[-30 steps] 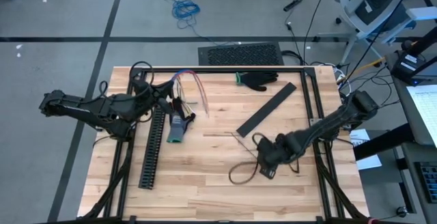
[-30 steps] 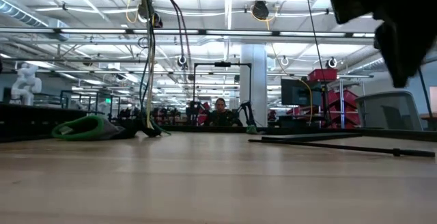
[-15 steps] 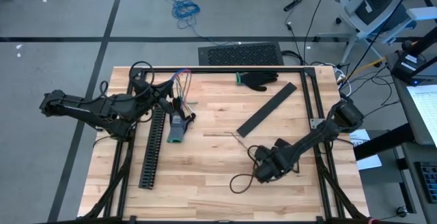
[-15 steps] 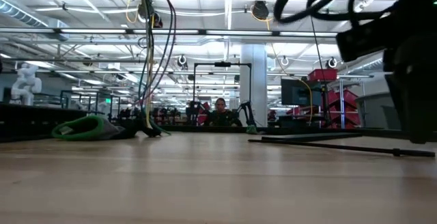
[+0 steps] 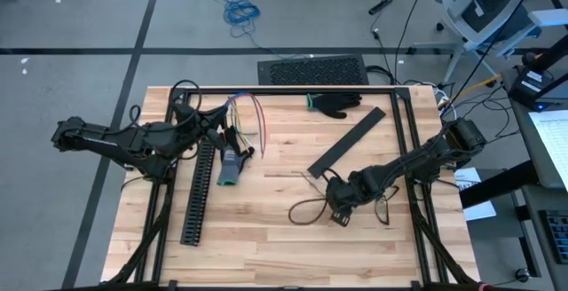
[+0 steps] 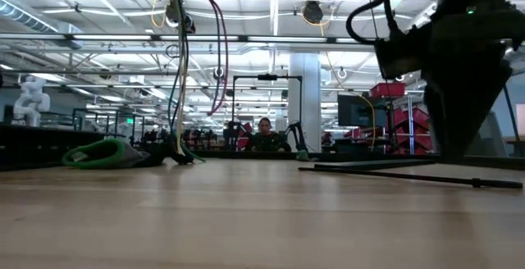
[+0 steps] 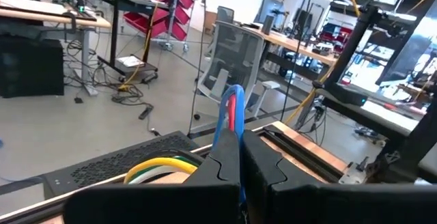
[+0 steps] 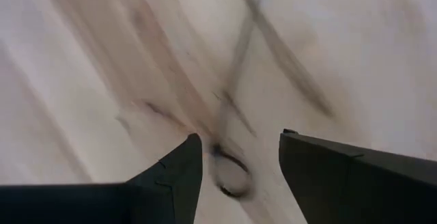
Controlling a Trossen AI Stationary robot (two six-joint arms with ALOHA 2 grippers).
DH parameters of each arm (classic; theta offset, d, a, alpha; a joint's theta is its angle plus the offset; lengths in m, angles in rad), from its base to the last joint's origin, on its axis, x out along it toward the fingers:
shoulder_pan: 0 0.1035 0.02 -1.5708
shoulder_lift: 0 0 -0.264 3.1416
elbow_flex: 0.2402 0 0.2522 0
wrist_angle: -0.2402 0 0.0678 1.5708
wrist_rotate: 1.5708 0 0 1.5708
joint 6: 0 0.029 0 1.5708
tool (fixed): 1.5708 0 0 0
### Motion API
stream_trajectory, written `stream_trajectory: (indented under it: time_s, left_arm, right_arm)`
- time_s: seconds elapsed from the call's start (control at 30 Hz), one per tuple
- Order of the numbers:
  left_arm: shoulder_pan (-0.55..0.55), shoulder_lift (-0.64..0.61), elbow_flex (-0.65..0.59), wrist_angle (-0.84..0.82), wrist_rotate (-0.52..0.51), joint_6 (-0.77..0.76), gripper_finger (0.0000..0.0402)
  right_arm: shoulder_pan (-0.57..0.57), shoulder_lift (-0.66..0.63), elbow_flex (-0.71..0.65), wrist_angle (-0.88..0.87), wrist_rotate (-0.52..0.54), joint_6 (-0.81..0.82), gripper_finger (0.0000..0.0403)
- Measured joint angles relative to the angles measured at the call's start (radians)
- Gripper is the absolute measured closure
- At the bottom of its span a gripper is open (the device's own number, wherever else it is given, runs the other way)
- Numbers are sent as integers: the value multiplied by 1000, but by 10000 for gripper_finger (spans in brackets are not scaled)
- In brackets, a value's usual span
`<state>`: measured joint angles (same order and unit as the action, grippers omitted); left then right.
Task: Ziptie cables
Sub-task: Wrap the cable wires with the black zip tie
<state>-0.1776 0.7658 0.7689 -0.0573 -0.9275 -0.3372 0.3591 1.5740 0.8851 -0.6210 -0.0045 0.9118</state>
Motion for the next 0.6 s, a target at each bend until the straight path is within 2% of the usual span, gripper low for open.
stream_trajectory:
  time_s: [0.1,0.33,0.4,0.53,0.6]
  left_arm:
    - [0,0,0,1,0,-40,401]
    - [0,0,0,-1,0,-49,402]
    - [0,0,0,-1,0,-49,401]
    - [0,0,0,-3,0,-49,401]
    - [0,0,0,-3,0,-49,401]
  right_arm:
    - [-14,-11,-44,83,-25,56,229]
    - [-5,-11,-47,-38,68,100,262]
    - [-7,-11,-45,-36,76,98,285]
    - [0,-11,-45,-21,77,112,380]
    - [4,-11,-45,-14,78,144,391]
